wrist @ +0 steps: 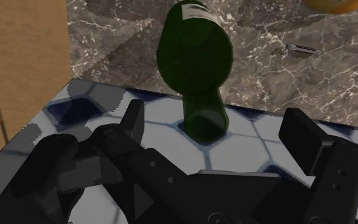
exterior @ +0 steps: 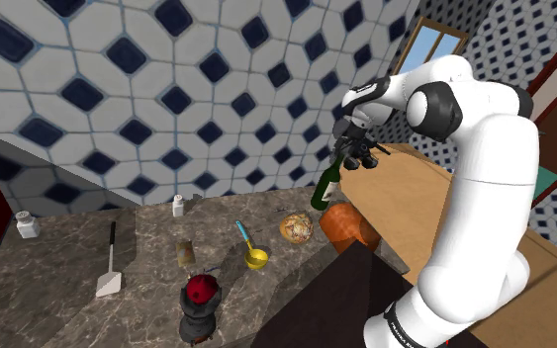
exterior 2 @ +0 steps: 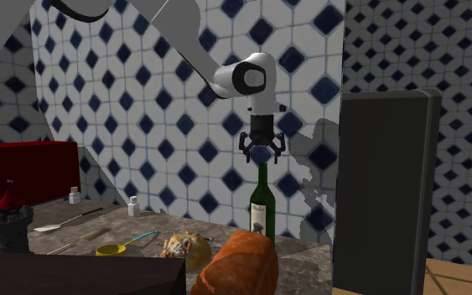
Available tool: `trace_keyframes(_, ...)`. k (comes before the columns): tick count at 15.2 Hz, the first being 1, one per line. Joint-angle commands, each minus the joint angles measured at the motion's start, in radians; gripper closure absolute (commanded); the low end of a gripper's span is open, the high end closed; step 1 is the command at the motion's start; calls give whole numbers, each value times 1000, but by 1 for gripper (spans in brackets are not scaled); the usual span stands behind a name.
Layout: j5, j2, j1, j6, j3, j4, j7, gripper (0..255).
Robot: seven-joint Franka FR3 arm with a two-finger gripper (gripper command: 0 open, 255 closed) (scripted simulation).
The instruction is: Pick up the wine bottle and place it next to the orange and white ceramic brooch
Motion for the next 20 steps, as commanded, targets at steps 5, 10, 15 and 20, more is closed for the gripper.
trace_keyframes(5, 32, 63, -18, 48, 20, 11, -19, 0)
trace_keyframes(10, 35, 68, -19, 53, 22, 10, -20, 0)
trace_keyframes(15, 35, 68, -19, 53, 22, 10, -20, 255)
trace_keyframes(20, 35, 68, -19, 53, 22, 11, -20, 255)
